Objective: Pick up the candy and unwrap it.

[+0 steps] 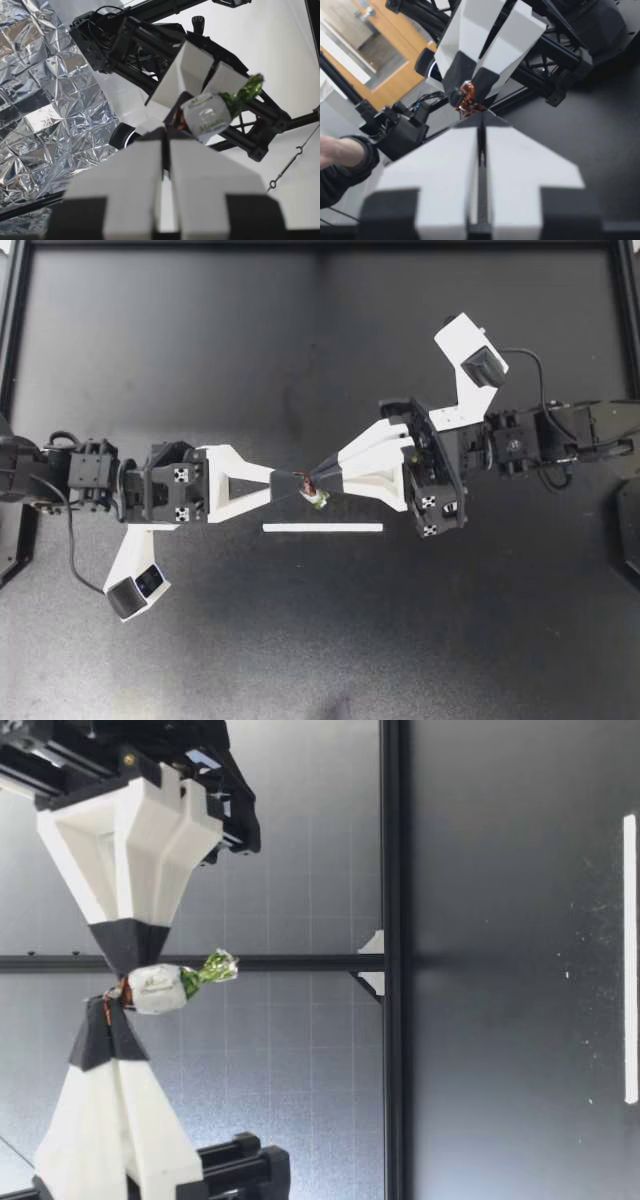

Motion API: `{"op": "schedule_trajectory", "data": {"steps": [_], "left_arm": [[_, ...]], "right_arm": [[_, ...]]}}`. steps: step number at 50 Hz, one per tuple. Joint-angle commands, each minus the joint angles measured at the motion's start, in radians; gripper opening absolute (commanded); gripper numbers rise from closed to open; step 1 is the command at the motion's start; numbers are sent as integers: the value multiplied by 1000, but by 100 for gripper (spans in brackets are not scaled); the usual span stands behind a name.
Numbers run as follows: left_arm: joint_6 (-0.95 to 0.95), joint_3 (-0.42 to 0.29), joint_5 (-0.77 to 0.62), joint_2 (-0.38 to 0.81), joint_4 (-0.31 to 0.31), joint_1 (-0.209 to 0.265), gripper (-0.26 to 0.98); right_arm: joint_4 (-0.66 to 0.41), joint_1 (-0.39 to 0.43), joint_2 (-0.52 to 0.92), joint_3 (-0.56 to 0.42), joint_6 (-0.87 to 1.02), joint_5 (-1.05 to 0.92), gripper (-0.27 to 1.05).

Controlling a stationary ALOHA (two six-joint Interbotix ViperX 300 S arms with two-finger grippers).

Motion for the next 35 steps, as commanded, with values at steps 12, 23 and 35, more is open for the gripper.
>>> {"op": "schedule_trajectory", "data": {"steps": [12, 23, 35], "left_arm": [[-5, 6, -25, -23, -14, 0, -16], [-6, 14, -26, -29, -14, 0, -16], [-6, 3, -37, -29, -14, 0, -16]], "right_arm": [[0, -38, -63, 8, -34, 48, -19], [-2, -69, -127, 51, -71, 49, -16], [-6, -52, -106, 43, -117, -38, 42]]}}
